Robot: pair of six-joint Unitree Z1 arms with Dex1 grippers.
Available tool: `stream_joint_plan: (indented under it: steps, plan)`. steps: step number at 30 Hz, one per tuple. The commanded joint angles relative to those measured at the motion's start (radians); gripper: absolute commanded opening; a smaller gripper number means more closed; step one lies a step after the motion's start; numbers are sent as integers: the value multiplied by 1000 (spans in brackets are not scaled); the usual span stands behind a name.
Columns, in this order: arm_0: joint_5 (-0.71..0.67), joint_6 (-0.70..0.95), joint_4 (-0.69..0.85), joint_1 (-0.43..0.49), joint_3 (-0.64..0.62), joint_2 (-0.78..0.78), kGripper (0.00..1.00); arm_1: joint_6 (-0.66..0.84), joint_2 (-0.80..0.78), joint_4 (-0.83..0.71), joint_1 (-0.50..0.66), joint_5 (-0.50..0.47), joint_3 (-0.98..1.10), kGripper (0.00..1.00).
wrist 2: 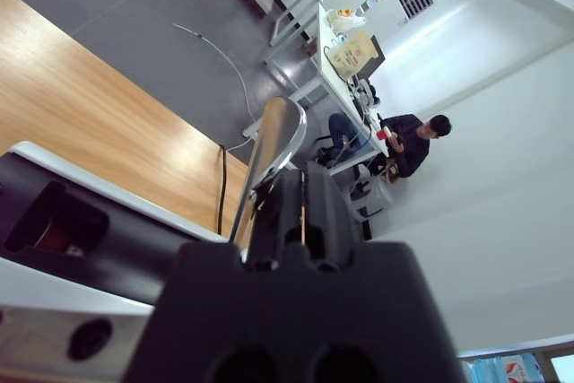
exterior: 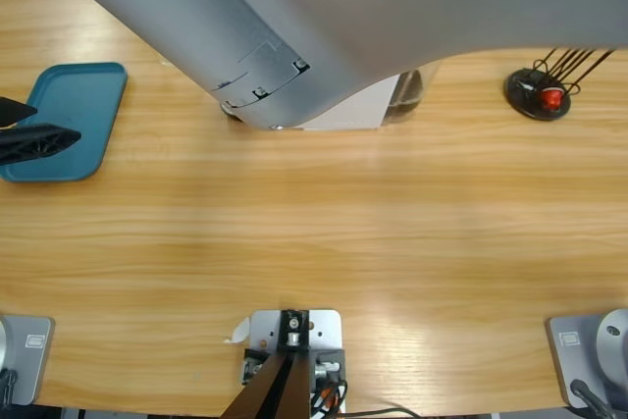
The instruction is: Pour coffee
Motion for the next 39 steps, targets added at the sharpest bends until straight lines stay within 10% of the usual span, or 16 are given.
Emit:
stream_joint_plan:
  steps: [1, 39]
  plan:
    - [-11, 8, -9, -9, 40, -22, 830, 1, 111, 13, 25, 8, 8, 0]
    - [-12, 6, -9, -9, 41, -23, 830, 96, 220, 140, 25, 208, -30, 0]
